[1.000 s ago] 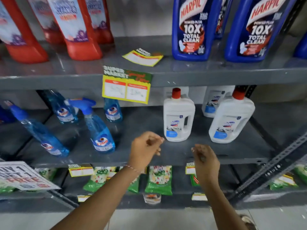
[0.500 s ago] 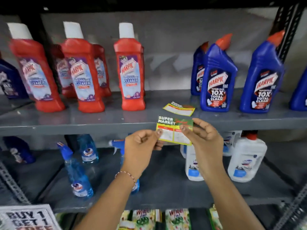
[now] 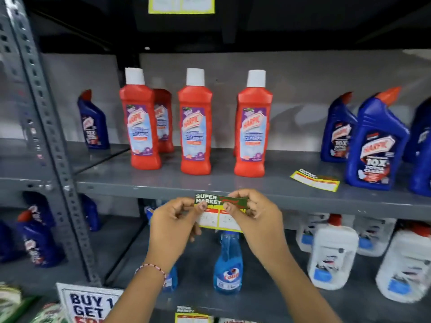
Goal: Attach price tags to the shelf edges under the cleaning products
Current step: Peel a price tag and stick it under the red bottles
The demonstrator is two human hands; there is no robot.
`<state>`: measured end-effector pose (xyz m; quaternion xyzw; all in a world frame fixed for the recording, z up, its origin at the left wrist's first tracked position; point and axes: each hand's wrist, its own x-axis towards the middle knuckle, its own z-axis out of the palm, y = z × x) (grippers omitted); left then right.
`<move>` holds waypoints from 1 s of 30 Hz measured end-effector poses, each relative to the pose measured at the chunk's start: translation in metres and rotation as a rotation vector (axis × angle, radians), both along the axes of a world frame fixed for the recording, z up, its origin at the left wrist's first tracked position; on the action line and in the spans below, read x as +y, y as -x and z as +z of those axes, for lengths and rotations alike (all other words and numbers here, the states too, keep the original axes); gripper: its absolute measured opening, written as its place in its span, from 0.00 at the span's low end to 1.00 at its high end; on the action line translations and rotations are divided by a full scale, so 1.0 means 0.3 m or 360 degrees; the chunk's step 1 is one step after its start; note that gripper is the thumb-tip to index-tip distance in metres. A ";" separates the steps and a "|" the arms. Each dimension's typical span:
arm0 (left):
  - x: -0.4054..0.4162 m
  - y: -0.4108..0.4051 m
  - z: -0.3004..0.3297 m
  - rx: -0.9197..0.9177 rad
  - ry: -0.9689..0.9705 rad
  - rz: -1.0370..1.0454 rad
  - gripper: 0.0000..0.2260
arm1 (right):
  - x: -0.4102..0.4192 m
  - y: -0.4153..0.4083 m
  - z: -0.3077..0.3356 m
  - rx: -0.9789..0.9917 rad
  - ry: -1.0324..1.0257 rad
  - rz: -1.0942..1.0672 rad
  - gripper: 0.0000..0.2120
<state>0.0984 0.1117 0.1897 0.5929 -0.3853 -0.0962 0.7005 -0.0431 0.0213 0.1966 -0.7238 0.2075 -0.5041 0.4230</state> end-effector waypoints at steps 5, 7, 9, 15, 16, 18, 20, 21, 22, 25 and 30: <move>0.043 -0.133 0.003 0.0115 -0.0055 0.0120 0.11 | 0.043 -0.171 0.007 0.0252 0.0321 -0.0283 0.05; 0.049 -0.162 0.007 0.0138 -0.0066 0.0141 0.13 | 0.056 -0.220 0.008 0.0334 0.0435 -0.0410 0.05; 0.046 -0.189 0.002 0.0123 -0.0100 0.0173 0.12 | 0.067 -0.252 0.006 0.0374 0.0502 -0.0528 0.04; 0.022 -0.201 0.006 0.0047 -0.0188 0.0313 0.14 | 0.056 -0.296 -0.013 0.0438 0.0773 -0.0885 0.06; 0.018 -0.201 0.007 0.0005 -0.0208 0.0383 0.15 | 0.052 -0.294 -0.013 0.0434 0.0789 -0.0931 0.07; 0.015 -0.209 -0.001 -0.0172 -0.0202 0.0589 0.16 | 0.046 -0.284 -0.008 0.0401 0.0790 -0.0962 0.09; 0.013 -0.212 -0.011 -0.0299 -0.0114 0.0728 0.17 | 0.035 -0.261 -0.001 0.0388 0.0777 -0.0950 0.10; 0.016 -0.212 -0.011 -0.0328 -0.0053 0.0737 0.17 | 0.031 -0.249 0.002 0.0385 0.0772 -0.0941 0.10; 0.012 -0.206 -0.008 -0.0378 0.0013 0.0720 0.16 | 0.024 -0.232 0.004 0.0376 0.0764 -0.0936 0.10; -0.010 -0.143 0.030 -0.0724 0.0208 0.0683 0.16 | -0.010 -0.158 0.007 0.0335 0.0752 -0.0923 0.07; -0.170 0.030 0.129 -0.0793 0.0347 0.0293 0.12 | -0.156 0.059 0.057 0.0252 0.0646 -0.1082 0.09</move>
